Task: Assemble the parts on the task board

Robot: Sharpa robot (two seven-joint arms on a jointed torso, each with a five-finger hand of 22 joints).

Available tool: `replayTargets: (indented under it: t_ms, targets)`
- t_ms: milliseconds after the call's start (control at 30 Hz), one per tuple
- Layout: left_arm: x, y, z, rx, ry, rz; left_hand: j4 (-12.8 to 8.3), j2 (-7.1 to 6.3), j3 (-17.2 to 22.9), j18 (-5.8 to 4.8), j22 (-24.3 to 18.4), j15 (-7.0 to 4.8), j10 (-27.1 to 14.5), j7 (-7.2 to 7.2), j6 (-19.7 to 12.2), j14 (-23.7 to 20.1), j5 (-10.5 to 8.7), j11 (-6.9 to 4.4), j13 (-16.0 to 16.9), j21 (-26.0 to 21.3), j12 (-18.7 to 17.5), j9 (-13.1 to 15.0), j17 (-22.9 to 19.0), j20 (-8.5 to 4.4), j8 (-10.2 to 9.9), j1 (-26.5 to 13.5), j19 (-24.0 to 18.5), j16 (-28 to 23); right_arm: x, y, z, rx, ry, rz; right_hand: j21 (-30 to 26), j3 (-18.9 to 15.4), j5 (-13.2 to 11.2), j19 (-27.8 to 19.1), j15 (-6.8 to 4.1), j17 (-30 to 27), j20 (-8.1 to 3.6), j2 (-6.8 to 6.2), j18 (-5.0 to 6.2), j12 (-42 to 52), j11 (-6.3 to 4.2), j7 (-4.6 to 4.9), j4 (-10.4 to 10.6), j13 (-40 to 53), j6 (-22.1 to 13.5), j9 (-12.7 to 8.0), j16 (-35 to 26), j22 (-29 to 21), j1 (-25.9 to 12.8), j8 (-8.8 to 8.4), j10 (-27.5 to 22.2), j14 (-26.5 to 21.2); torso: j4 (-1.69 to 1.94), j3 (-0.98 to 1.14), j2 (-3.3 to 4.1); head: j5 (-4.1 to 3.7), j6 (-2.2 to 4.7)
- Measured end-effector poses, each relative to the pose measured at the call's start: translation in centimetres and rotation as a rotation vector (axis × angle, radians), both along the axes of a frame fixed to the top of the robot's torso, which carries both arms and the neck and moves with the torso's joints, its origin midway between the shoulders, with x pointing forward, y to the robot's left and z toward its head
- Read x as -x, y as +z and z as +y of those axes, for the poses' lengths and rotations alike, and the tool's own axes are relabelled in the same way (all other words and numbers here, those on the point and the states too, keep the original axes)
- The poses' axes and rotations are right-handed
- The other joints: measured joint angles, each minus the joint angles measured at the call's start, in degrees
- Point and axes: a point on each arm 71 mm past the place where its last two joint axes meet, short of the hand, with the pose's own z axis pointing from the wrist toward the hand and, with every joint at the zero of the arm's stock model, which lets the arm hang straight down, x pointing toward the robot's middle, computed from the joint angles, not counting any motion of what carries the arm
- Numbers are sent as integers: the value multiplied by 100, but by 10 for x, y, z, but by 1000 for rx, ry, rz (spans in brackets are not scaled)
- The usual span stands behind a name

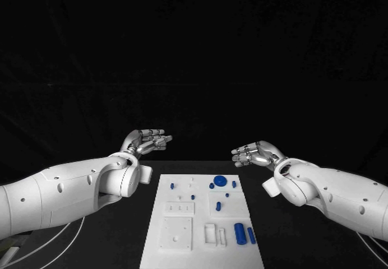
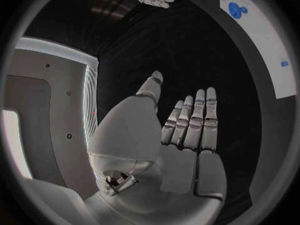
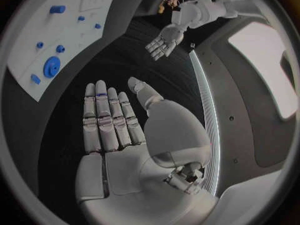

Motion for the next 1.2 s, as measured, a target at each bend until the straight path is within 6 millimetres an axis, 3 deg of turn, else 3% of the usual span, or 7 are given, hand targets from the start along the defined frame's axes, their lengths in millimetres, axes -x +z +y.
replayTargets:
  t_ms: [67, 167, 200, 333, 533, 767, 1200]
  targets:
    - [2, 0, -2, 1, -22, 7, -115, 121, 40, -10, 101, -218, 642, -81, 658, 657, 0, -138, 1, 276, 41, 34, 62, -199, 59, 35, 406, 154, -1, 2, 4, 71, 34, -43, 274, 159, 0, 543, -257, 133, -218, -80, 1, 0, -112, -60, -1, 4, 272, 15, 183, 112, 80, 32, 234, 642, 15, -3, 31, -7, 12]
    - [6, 0, -4, -1, -52, 18, -222, 194, 147, -17, 221, -423, 997, -144, 1147, 1162, 30, -265, 5, 554, 44, 60, 93, -433, 79, 108, 680, 303, -3, 6, 12, 189, 93, -114, 636, 178, 0, 1093, -478, 308, -444, -176, 93, 0, -225, -111, -6, 4, 472, 19, 399, 285, 175, 39, 409, 1293, 45, -5, 84, -13, 24]
    - [8, -1, -5, -2, -67, 24, -315, 255, 240, -46, 335, -571, 1338, -206, 1359, 1481, 32, -399, 12, 772, 108, 82, 143, -561, 121, 195, 885, 453, -3, 8, 15, 235, 117, -140, 792, 194, 0, 1235, -542, 406, -533, -247, 92, -1, -250, -138, 11, 4, 543, 17, 431, 376, 173, 39, 471, 1448, 55, -3, 101, -16, 29]
    - [15, -1, -9, -3, -113, 45, -446, 187, 571, -268, 784, -714, 1641, -254, 1503, 1743, 32, -510, 12, 1482, 57, 74, 122, -823, 94, 73, 683, 509, -4, 12, 27, 375, 182, -218, 1399, 202, -33, 1603, -656, 971, -770, -309, 88, -1, -293, -187, 18, 3, 610, 10, 1215, 758, 187, 39, 514, 1532, 111, 9, 186, -41, 57]
    - [22, -3, -20, -2, -177, 76, -542, 145, 737, -268, 1100, -808, 1987, -335, 1804, 1932, 21, -629, 17, 1985, 57, 102, 159, -905, 94, -32, 486, 682, -5, 13, 40, 561, 237, -301, 2573, 547, -212, 1548, -687, 2170, -841, -454, 242, -1, -293, -210, 26, 3, 633, 6, 2867, 1700, 42, 20, 514, 1523, 219, 16, 341, -117, 113]
    - [34, -9, -32, -9, -252, 113, -639, 208, 640, -367, 1230, -899, 2273, -459, 2158, 2039, -35, -750, 23, 2208, 35, 217, 341, -1002, 93, -94, 374, 1049, -7, 12, 49, 731, 251, -359, 3130, 803, -400, 1539, -698, 2768, -790, -542, 417, -2, -322, -230, 17, 3, 652, 7, 3801, 2288, -46, 20, 475, 1515, 327, 24, 515, -213, 139]
    - [48, -9, -48, -25, -356, 133, -655, 102, 674, -364, 1099, -755, 1728, -299, 1803, 1712, -35, -514, 22, 2090, 35, 123, 283, -882, 93, -259, 227, 1041, -11, 10, 64, 930, 225, -413, 3151, 1043, -850, 1707, -650, 2814, -791, -729, 450, -2, -251, -233, 48, 2, 589, 7, 4167, 2551, -6, 21, 204, 1491, 424, 34, 744, -301, 198]
